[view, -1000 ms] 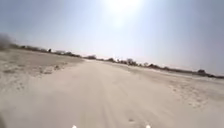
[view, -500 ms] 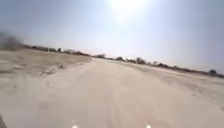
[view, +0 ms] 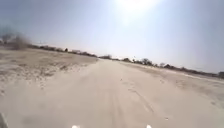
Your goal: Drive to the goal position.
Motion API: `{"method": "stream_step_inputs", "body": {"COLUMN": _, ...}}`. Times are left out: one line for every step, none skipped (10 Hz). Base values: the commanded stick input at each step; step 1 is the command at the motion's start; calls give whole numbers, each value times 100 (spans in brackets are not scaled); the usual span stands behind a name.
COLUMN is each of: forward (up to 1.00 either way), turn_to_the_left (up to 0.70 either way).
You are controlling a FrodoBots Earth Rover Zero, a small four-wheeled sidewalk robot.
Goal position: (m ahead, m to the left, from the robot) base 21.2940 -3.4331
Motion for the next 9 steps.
{"method": "stream_step_inputs", "body": {"forward": 70, "turn_to_the_left": 0}}
{"method": "stream_step_inputs", "body": {"forward": 70, "turn_to_the_left": 0}}
{"method": "stream_step_inputs", "body": {"forward": 70, "turn_to_the_left": 0}}
{"method": "stream_step_inputs", "body": {"forward": 70, "turn_to_the_left": 0}}
{"method": "stream_step_inputs", "body": {"forward": 70, "turn_to_the_left": 0}}
{"method": "stream_step_inputs", "body": {"forward": 70, "turn_to_the_left": 0}}
{"method": "stream_step_inputs", "body": {"forward": 70, "turn_to_the_left": 0}}
{"method": "stream_step_inputs", "body": {"forward": 70, "turn_to_the_left": 0}}
{"method": "stream_step_inputs", "body": {"forward": 70, "turn_to_the_left": 0}}
